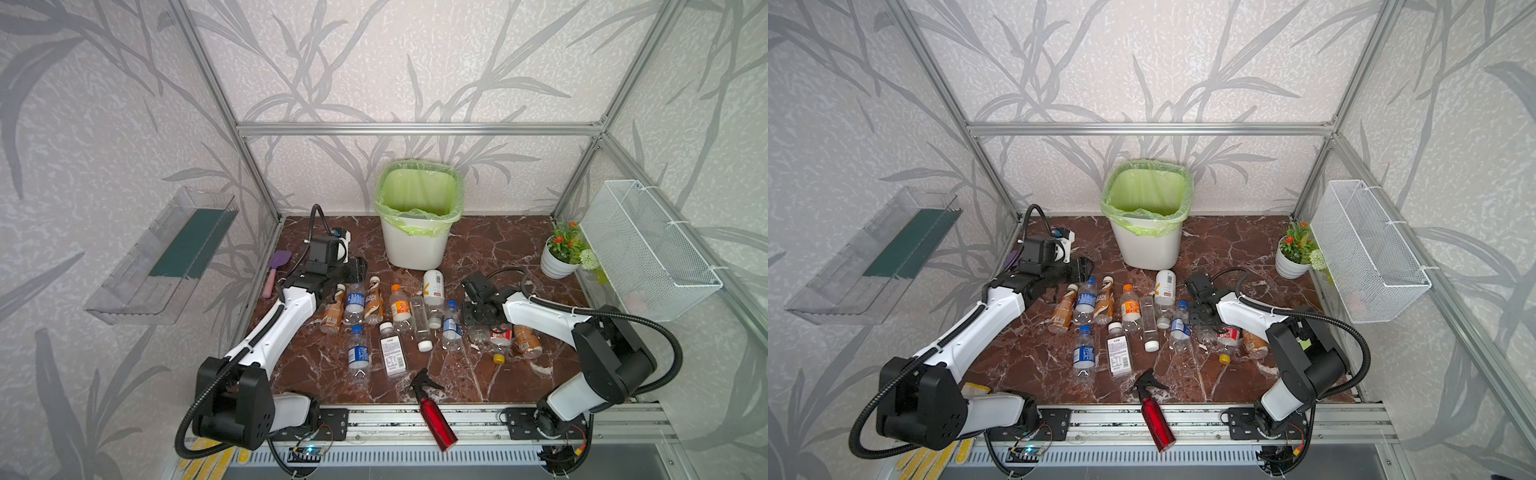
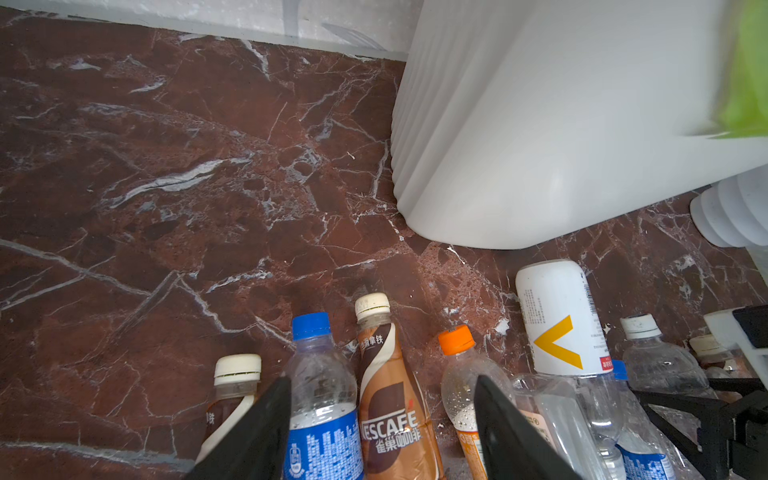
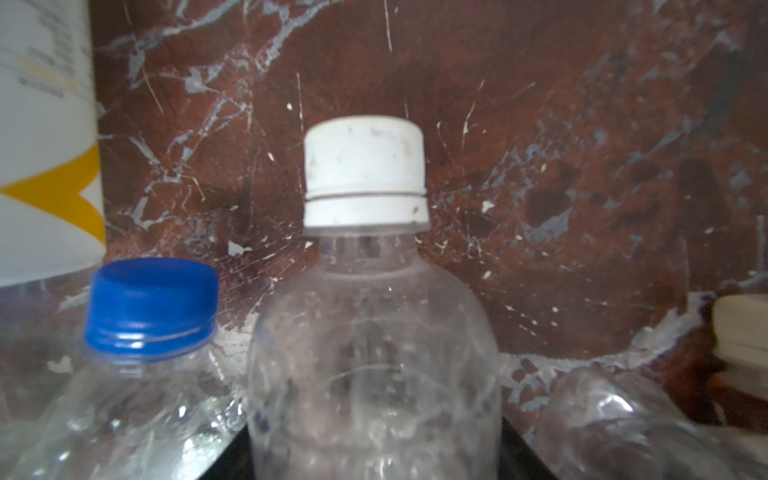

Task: Throw the plastic bottles in the bin
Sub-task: 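Lift the white-cap bottle with the right gripper over the bin and release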

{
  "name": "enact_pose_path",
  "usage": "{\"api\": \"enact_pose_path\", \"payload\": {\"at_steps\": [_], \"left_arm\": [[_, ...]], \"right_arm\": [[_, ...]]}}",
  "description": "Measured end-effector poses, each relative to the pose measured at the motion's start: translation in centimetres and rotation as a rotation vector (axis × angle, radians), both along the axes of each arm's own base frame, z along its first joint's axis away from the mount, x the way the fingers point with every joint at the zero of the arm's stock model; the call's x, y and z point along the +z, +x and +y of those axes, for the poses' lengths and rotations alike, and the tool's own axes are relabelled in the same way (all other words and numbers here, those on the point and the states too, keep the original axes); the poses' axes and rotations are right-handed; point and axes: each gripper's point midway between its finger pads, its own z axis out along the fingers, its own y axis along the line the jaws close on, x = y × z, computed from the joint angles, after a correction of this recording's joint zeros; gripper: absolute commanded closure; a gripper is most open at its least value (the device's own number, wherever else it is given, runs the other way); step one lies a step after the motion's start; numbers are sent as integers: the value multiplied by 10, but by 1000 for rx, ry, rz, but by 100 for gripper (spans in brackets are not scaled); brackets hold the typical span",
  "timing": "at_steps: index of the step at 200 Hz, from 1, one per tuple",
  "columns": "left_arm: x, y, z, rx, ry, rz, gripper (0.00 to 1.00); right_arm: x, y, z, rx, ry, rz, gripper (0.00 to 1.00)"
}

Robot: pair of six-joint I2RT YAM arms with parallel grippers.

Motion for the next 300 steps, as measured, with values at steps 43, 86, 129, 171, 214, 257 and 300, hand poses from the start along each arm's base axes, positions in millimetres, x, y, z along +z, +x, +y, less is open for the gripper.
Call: {"api": "enact_pose_path", "payload": {"at_steps": [43,86,129,171,214,257,300], "left_arm": [[-2,3,10,59,22,3,28],[-20,4,40,204,62,69,26],[-27,3,65,313,47,106,26],[-29,-2,68,327,45,109,26],[-19,-11,72,354,38,81,27],[-21,-38,79,405,9,74,27],[-27,-52,84,460,-13,98,26]], "right_arm": [[15,7,1,-2,15,-43,45],[41,22,-6,-20,50,-125,46],[98,38,-17,-13,104,-339,46],[174,23,-31,72,170,-704,46],[248,10,-38,150,161,-1000,46],[335,63,7,257,228,-1146,49],[495,149,82,408,362,-1311,1]]}}
